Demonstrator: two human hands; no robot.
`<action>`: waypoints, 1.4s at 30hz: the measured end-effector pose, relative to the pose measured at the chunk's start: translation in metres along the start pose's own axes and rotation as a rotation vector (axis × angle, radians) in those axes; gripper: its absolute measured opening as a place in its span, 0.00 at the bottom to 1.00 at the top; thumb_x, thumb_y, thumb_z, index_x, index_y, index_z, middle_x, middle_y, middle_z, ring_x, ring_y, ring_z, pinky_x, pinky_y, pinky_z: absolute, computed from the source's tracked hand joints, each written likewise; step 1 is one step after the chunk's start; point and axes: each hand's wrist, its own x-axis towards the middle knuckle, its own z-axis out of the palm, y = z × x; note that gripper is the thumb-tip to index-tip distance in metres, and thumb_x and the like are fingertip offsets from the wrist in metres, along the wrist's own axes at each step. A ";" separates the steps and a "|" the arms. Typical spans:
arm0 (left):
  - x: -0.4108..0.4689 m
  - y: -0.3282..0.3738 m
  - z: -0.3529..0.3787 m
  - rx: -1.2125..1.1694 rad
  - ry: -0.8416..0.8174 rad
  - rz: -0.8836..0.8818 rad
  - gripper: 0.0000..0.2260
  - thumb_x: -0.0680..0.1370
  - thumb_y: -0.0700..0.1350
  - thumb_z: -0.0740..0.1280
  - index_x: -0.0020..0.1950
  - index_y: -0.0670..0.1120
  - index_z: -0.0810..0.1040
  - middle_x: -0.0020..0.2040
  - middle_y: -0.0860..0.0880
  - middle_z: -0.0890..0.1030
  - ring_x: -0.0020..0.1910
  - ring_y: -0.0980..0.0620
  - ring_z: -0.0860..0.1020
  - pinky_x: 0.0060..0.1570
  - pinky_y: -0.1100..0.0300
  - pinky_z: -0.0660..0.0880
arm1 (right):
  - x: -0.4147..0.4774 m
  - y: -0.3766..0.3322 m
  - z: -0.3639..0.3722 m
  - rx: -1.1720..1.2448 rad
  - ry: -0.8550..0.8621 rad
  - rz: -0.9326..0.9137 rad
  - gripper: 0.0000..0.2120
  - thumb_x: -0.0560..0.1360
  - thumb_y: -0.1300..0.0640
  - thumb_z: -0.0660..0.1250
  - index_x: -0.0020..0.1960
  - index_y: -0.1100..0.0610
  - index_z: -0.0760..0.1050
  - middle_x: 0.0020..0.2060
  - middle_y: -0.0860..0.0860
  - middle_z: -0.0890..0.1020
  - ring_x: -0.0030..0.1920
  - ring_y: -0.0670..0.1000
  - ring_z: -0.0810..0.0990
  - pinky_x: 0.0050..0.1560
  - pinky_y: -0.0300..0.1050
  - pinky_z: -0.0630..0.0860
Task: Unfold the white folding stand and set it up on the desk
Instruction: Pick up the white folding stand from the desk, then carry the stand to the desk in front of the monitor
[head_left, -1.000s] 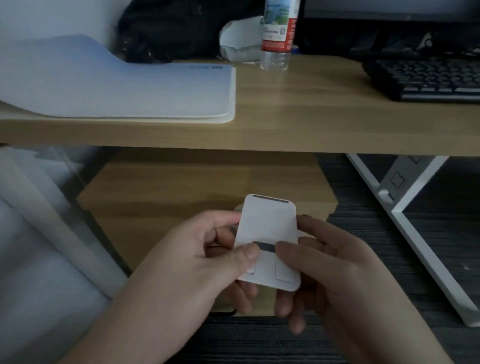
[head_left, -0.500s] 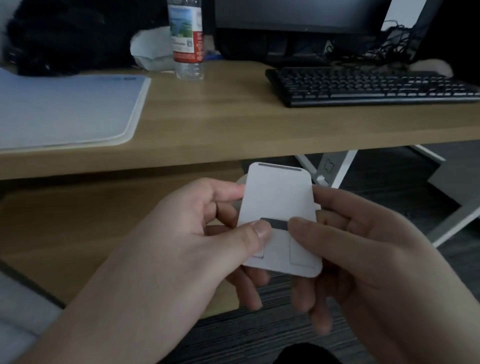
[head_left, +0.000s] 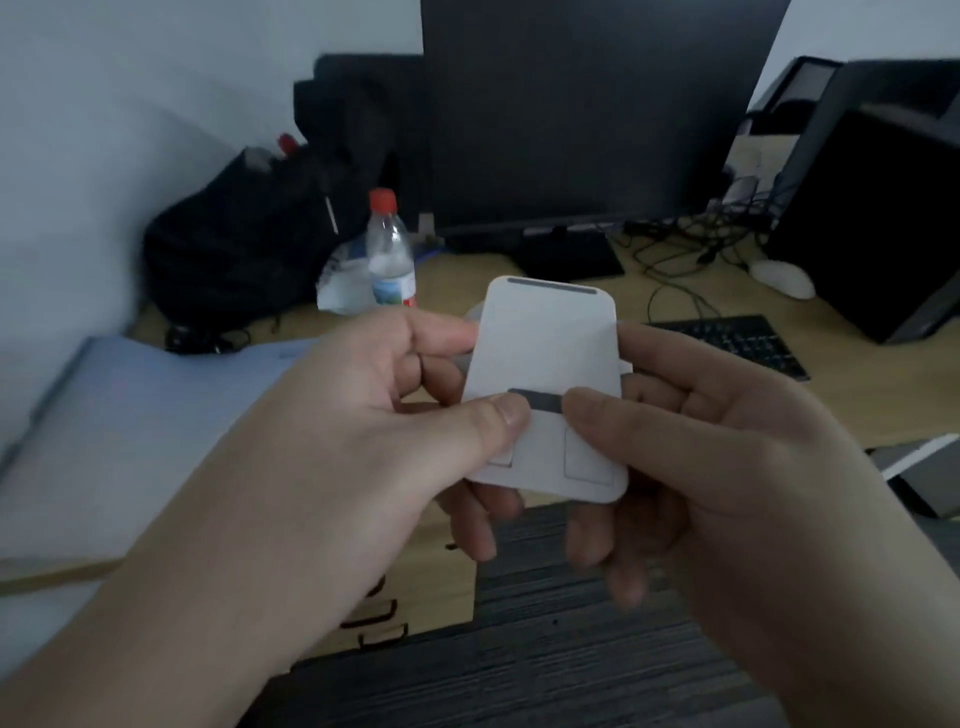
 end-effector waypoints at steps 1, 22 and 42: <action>0.002 0.028 -0.001 0.001 0.010 0.002 0.15 0.68 0.45 0.75 0.54 0.53 0.85 0.38 0.50 0.86 0.26 0.47 0.84 0.22 0.59 0.75 | 0.000 -0.024 0.006 0.001 -0.005 -0.005 0.12 0.74 0.65 0.70 0.55 0.58 0.85 0.29 0.60 0.82 0.19 0.55 0.78 0.18 0.40 0.73; 0.061 0.294 0.001 -0.004 0.160 0.006 0.17 0.67 0.41 0.79 0.54 0.49 0.82 0.34 0.50 0.85 0.24 0.54 0.81 0.22 0.64 0.72 | 0.046 -0.279 0.042 0.009 -0.125 -0.060 0.12 0.79 0.67 0.67 0.59 0.58 0.83 0.32 0.59 0.84 0.20 0.54 0.77 0.18 0.39 0.71; 0.238 0.261 -0.086 -0.011 0.111 -0.018 0.14 0.74 0.42 0.77 0.57 0.50 0.81 0.39 0.49 0.87 0.27 0.52 0.82 0.26 0.59 0.74 | 0.228 -0.269 0.080 -0.119 -0.038 -0.076 0.15 0.81 0.66 0.66 0.66 0.57 0.81 0.31 0.55 0.84 0.22 0.52 0.78 0.20 0.39 0.72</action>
